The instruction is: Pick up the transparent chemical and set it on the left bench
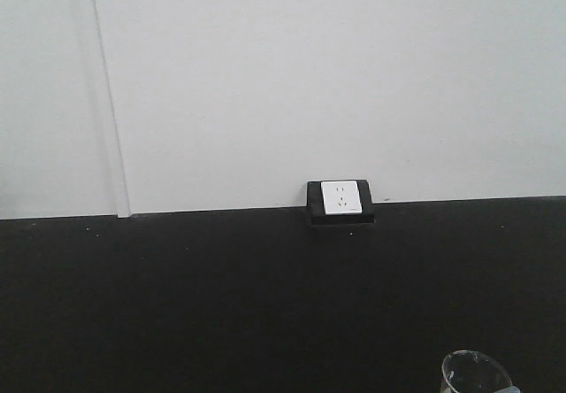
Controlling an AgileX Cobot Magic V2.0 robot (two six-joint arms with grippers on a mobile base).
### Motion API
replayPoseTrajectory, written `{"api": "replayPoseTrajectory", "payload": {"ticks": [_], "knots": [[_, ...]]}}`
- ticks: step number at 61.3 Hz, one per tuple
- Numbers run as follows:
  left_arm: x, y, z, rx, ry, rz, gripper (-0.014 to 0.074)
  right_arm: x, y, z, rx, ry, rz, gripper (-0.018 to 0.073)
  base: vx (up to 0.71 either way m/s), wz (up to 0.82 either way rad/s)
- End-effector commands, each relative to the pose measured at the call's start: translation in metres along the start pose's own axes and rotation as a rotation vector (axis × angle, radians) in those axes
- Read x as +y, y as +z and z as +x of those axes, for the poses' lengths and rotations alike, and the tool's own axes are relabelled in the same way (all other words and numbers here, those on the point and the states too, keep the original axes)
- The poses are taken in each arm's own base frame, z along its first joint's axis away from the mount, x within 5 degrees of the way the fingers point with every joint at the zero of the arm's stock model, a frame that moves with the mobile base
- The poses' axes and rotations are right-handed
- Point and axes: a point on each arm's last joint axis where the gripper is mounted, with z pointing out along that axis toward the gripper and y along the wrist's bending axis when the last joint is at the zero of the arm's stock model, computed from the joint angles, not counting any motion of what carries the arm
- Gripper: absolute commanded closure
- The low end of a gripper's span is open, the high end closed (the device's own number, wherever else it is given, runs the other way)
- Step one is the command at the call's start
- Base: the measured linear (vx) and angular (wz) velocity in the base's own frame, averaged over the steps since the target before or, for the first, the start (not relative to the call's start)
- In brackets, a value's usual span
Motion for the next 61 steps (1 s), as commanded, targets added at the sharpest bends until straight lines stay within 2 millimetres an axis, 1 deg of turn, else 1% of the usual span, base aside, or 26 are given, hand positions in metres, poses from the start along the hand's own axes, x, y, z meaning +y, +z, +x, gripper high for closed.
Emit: {"api": "replayPoseTrajectory", "payload": {"ticks": [1, 48, 57, 61], "knots": [[0.0001, -0.0013, -0.0028, -0.081, -0.009, -0.002, 0.0600, -0.0001, -0.0008, -0.0061, -0.088, -0.011, 0.004, 0.0566, 0.00, 0.00], [0.0001, -0.0013, -0.0028, -0.081, -0.009, -0.002, 0.0600, -0.0001, -0.0009, -0.0062, -0.089, -0.011, 0.004, 0.0566, 0.00, 0.00], [0.0001, -0.0013, -0.0028, -0.081, -0.009, -0.002, 0.0600, 0.0000, -0.0013, -0.0101, -0.129, -0.020, 0.004, 0.0566, 0.00, 0.00], [0.0001, -0.0013, -0.0028, -0.081, -0.009, -0.002, 0.0600, 0.0002, -0.0021, -0.0150, -0.184, -0.013, 0.001, 0.0566, 0.00, 0.00]]}}
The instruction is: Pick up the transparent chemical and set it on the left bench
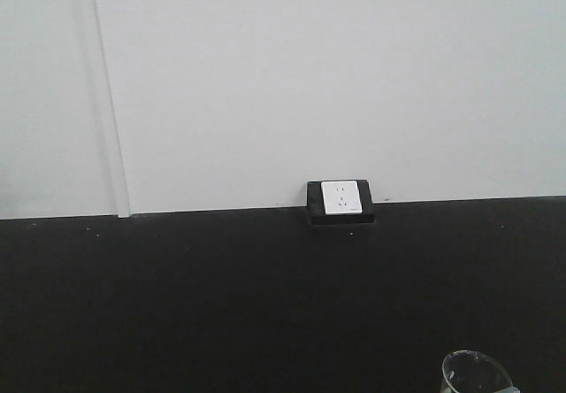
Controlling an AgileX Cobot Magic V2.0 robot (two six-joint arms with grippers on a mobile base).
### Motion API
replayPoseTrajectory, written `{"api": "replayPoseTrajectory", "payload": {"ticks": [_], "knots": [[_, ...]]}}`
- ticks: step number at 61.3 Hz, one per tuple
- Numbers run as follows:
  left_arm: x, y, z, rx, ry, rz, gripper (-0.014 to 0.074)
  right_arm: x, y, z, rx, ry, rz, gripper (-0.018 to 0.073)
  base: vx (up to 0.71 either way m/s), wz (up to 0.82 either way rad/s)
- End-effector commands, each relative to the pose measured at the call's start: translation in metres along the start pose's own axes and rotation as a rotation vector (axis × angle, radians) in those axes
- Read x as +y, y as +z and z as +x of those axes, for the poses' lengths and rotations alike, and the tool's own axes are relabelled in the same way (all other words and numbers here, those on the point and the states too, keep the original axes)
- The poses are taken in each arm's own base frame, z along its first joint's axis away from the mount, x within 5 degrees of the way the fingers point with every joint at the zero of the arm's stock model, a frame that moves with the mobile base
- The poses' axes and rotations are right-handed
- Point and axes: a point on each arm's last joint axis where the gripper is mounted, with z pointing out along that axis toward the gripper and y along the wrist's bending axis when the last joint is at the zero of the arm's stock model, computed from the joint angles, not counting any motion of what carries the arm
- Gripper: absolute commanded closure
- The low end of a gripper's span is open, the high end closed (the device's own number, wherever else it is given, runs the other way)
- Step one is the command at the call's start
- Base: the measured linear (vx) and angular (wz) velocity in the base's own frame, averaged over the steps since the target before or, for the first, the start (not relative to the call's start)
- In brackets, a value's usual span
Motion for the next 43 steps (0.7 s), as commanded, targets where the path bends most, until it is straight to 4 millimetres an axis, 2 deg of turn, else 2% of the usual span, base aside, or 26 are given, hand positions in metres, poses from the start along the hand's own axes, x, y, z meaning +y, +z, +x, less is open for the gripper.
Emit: {"api": "replayPoseTrajectory", "payload": {"ticks": [1, 9, 17, 25, 35, 43], "knots": [[0.000, -0.001, -0.003, -0.081, -0.009, -0.002, 0.0600, 0.000, -0.002, -0.015, -0.180, -0.006, 0.001, 0.0566, 0.00, 0.00], [0.000, -0.001, -0.003, -0.081, -0.009, -0.002, 0.0600, 0.000, -0.005, -0.030, -0.292, -0.008, -0.002, 0.0564, 0.00, 0.00], [0.000, -0.001, -0.003, -0.081, -0.009, -0.002, 0.0600, -0.001, 0.002, -0.050, -0.203, -0.012, 0.000, 0.0564, 0.00, 0.00], [0.000, -0.001, -0.003, -0.081, -0.009, -0.002, 0.0600, -0.002, 0.019, -0.066, -0.133, -0.013, -0.005, 0.0562, 0.00, 0.00], [0.000, -0.001, -0.003, -0.081, -0.009, -0.002, 0.0600, -0.001, 0.049, -0.057, 0.014, 0.027, -0.013, 0.0556, 0.00, 0.00], [0.000, -0.001, -0.003, -0.081, -0.009, -0.002, 0.0600, -0.001, 0.067, -0.050, 0.053, 0.065, -0.010, 0.0526, 0.00, 0.00]]}}
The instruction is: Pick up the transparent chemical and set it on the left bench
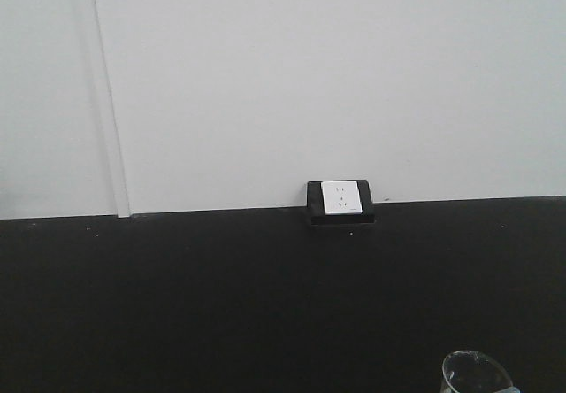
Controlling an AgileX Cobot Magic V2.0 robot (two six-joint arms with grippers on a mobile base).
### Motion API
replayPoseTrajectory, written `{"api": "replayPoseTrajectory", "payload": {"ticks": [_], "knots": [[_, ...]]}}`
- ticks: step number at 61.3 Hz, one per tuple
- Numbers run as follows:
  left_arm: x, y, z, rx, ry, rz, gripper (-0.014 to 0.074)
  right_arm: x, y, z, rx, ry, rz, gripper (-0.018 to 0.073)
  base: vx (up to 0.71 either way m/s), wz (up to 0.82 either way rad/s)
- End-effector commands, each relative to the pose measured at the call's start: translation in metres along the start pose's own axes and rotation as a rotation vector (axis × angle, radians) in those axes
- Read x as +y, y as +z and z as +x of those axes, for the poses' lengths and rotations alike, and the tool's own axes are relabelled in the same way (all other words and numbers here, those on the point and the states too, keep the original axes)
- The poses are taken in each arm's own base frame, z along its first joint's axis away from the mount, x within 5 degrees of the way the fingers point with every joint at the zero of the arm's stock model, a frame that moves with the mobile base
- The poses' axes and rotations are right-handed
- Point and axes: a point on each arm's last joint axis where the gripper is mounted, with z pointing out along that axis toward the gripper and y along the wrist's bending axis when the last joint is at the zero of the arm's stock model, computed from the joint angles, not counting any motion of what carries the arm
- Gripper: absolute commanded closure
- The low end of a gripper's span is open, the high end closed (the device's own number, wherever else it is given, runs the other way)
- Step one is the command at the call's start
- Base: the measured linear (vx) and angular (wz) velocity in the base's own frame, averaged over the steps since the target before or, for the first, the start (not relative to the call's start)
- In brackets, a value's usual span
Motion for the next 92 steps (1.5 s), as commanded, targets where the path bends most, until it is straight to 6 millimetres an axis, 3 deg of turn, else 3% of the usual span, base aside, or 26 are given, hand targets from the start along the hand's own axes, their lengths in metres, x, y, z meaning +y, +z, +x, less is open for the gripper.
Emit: {"api": "replayPoseTrajectory", "payload": {"ticks": [1, 10, 27, 35, 53, 68, 79, 92], "knots": [[0.000, -0.001, -0.003, -0.081, -0.009, -0.002, 0.0600, -0.001, 0.013, -0.019, -0.111, 0.024, 0.003, 0.0517, 0.00, 0.00], [0.000, -0.001, -0.003, -0.081, -0.009, -0.002, 0.0600, -0.001, 0.031, -0.012, -0.067, 0.025, 0.001, 0.0419, 0.00, 0.00], [0.000, -0.001, -0.003, -0.081, -0.009, -0.002, 0.0600, 0.002, 0.055, -0.010, -0.135, 0.038, -0.033, 0.0113, 0.00, 0.00], [0.000, -0.001, -0.003, -0.081, -0.009, -0.002, 0.0600, 0.010, 0.063, -0.010, -0.192, -0.036, -0.112, 0.0052, 0.00, 0.00], [0.000, -0.001, -0.003, -0.081, -0.009, -0.002, 0.0600, 0.012, 0.099, 0.002, -0.102, -0.020, -0.138, 0.0056, 0.00, 0.00], [0.000, -0.001, -0.003, -0.081, -0.009, -0.002, 0.0600, 0.012, 0.110, 0.017, -0.053, -0.005, -0.145, 0.0091, 0.00, 0.00], [0.000, -0.001, -0.003, -0.081, -0.009, -0.002, 0.0600, 0.012, 0.111, 0.016, -0.069, -0.002, -0.148, 0.0184, 0.00, 0.00], [0.000, -0.001, -0.003, -0.081, -0.009, -0.002, 0.0600, 0.013, 0.111, 0.016, -0.070, -0.004, -0.149, 0.0358, 0.00, 0.00]]}}
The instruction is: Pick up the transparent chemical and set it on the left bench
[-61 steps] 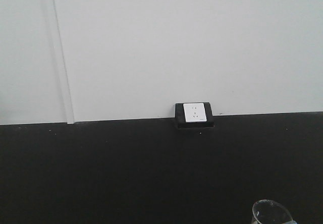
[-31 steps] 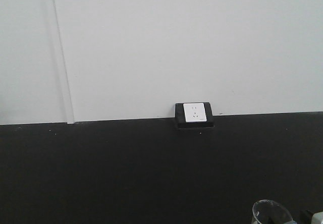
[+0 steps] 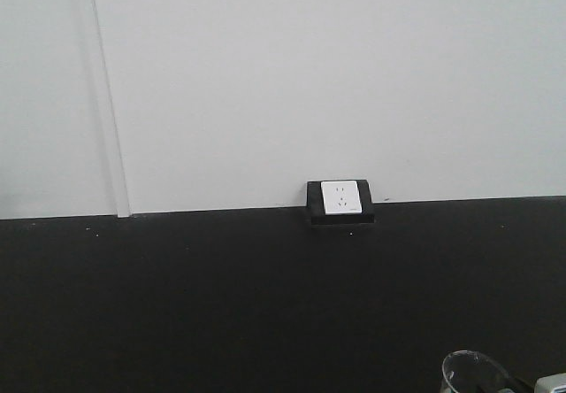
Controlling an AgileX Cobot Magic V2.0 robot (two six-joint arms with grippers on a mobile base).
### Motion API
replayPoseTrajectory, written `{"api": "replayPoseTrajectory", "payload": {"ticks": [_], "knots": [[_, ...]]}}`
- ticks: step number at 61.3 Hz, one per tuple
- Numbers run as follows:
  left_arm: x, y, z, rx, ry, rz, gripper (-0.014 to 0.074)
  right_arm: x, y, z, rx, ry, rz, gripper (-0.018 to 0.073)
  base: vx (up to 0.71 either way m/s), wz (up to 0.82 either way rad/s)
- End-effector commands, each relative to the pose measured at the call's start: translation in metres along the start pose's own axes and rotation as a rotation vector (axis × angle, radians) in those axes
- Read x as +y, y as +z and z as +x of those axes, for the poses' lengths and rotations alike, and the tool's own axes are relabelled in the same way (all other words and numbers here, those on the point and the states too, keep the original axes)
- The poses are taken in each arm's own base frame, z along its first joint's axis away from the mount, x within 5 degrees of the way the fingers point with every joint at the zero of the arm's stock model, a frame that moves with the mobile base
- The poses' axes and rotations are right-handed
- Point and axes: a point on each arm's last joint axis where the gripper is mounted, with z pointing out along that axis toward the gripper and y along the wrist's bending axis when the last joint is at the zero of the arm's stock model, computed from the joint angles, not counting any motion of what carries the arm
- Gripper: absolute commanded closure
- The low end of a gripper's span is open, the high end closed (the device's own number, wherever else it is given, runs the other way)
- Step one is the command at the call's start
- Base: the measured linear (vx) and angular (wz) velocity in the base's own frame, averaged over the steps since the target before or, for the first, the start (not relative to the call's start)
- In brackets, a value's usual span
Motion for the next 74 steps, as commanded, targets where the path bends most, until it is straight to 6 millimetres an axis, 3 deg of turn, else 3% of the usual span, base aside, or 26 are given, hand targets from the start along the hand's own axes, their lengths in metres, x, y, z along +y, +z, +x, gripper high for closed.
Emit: {"api": "replayPoseTrajectory", "payload": {"ticks": [1, 12, 23, 36, 50, 62, 74], "knots": [[0.000, -0.001, -0.003, -0.081, -0.009, -0.002, 0.0600, 0.000, 0.002, -0.019, -0.135, -0.009, -0.010, 0.0370, 0.00, 0.00], [0.000, -0.001, -0.003, -0.081, -0.009, -0.002, 0.0600, 0.003, -0.003, -0.028, -0.189, 0.026, -0.038, 0.0482, 0.00, 0.00], [0.000, -0.001, -0.003, -0.081, -0.009, -0.002, 0.0600, 0.011, -0.028, -0.050, -0.251, 0.028, -0.102, 0.0550, 0.00, 0.00], [0.000, -0.001, -0.003, -0.081, -0.009, -0.002, 0.0600, 0.013, -0.073, -0.070, -0.276, -0.010, -0.046, 0.0554, 0.00, 0.00], [0.000, -0.001, -0.003, -0.081, -0.009, -0.002, 0.0600, 0.011, -0.116, -0.070, -0.257, -0.023, 0.049, 0.0554, 0.00, 0.00], [0.000, -0.001, -0.003, -0.081, -0.009, -0.002, 0.0600, 0.009, -0.138, -0.069, -0.288, -0.019, 0.103, 0.0552, 0.00, 0.00], [0.000, -0.001, -0.003, -0.081, -0.009, -0.002, 0.0600, 0.009, -0.144, -0.070, -0.310, -0.018, 0.114, 0.0551, 0.00, 0.00]]}}
